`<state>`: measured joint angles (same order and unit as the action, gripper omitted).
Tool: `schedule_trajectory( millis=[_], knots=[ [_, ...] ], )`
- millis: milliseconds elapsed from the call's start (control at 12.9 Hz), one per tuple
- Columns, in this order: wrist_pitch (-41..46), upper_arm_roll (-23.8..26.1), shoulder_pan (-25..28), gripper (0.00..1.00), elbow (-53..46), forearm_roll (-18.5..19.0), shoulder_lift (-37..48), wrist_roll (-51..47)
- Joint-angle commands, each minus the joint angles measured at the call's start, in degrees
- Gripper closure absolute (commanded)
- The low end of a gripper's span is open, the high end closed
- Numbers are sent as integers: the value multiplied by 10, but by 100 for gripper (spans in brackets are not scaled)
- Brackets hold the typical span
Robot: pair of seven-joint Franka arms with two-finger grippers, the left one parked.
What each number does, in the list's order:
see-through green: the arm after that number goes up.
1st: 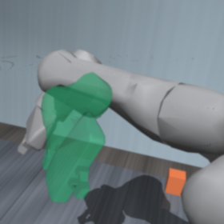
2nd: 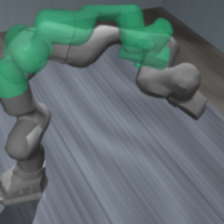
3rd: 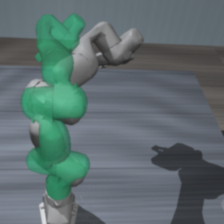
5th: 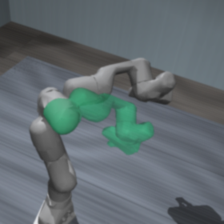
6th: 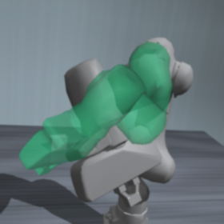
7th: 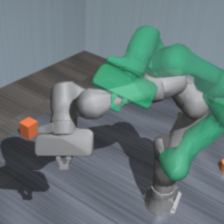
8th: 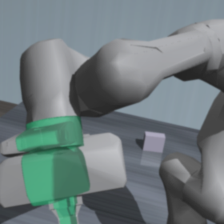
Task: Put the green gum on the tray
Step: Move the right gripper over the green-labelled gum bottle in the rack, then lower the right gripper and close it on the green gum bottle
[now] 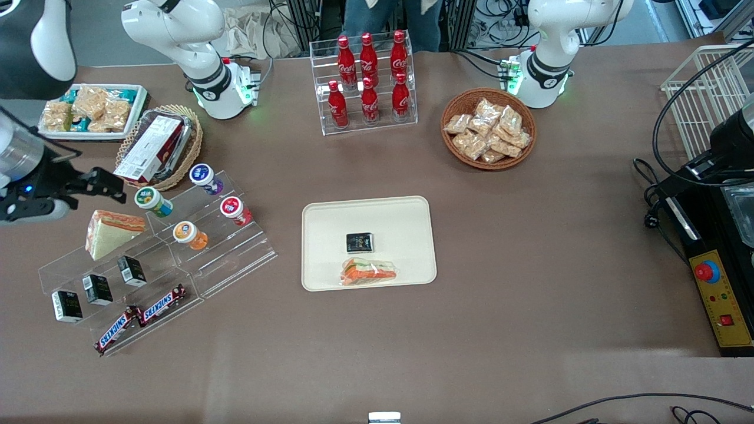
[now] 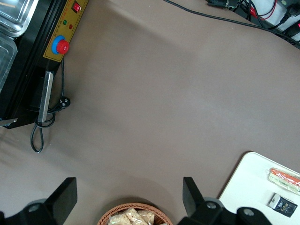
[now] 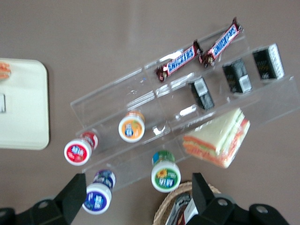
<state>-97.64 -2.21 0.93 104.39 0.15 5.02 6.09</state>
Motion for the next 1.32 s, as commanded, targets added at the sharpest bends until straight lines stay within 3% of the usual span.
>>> schedule_trajectory(
  millis=[0, 311, 777, 1243],
  knots=[
    [-39, -5, 5, 0, 115, 8, 75, 20],
    [-86, -6, 2, 0, 187, 34, 100, 46],
    [-199, -9, -8, 0, 292, 35, 119, 87],
    [-235, -26, -9, 0, 326, 37, 112, 111]
  ],
)
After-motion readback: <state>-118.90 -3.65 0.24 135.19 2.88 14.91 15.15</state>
